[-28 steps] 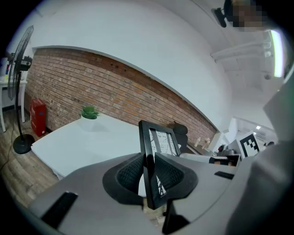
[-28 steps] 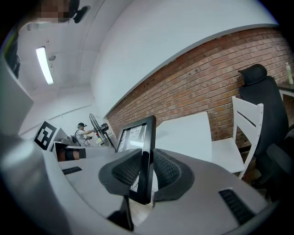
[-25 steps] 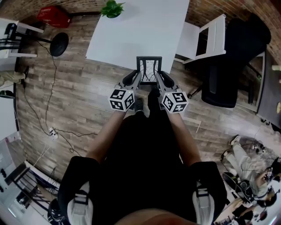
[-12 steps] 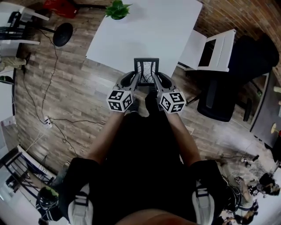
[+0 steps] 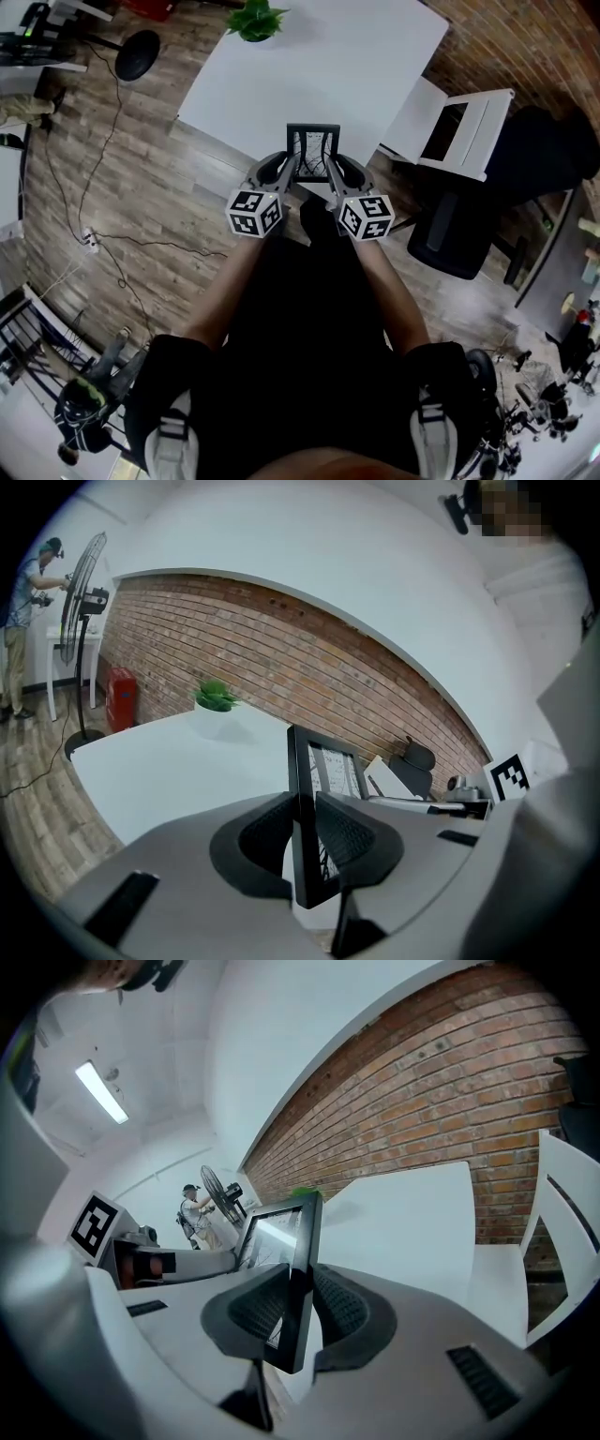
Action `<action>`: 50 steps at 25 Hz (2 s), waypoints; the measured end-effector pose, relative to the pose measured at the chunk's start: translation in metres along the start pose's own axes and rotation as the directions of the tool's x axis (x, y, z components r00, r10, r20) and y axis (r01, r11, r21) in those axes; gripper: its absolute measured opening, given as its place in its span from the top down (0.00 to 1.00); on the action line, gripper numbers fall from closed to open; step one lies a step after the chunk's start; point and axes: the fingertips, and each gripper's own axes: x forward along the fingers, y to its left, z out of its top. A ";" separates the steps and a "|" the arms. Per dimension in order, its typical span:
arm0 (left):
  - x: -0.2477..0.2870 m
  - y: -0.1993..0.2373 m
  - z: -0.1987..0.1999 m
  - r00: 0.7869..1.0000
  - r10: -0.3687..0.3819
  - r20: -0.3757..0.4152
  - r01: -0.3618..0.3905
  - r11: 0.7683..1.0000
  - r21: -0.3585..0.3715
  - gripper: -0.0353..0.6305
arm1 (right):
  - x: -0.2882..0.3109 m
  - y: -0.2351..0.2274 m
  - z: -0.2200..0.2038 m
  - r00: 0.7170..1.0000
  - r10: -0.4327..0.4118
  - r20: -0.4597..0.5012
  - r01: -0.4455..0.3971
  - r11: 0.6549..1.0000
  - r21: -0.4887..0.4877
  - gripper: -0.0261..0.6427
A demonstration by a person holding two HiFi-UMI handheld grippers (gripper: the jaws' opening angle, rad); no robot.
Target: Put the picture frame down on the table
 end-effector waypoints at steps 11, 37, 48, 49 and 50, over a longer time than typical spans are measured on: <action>0.015 0.004 0.015 1.000 0.023 0.003 -0.023 1.000 -0.012 0.82 | 0.015 -0.012 0.017 0.999 0.020 -0.027 -0.020 1.000 -0.021 0.84; 0.060 0.036 0.012 0.987 -0.087 -0.137 0.095 0.994 0.050 0.82 | 0.054 -0.036 0.009 0.994 -0.106 -0.029 0.107 0.993 0.052 0.85; 0.078 0.053 -0.008 0.979 -0.098 -0.180 0.102 0.995 0.011 0.82 | 0.071 -0.049 -0.010 0.990 -0.130 -0.059 0.133 0.990 0.054 0.85; 0.079 0.054 -0.010 0.978 -0.098 -0.185 0.102 0.995 0.011 0.82 | 0.072 -0.050 -0.012 0.989 -0.131 -0.062 0.135 0.990 0.050 0.85; 0.081 0.054 -0.012 0.977 -0.098 -0.191 0.102 0.995 0.013 0.82 | 0.073 -0.052 -0.014 0.989 -0.133 -0.066 0.136 0.990 0.048 0.85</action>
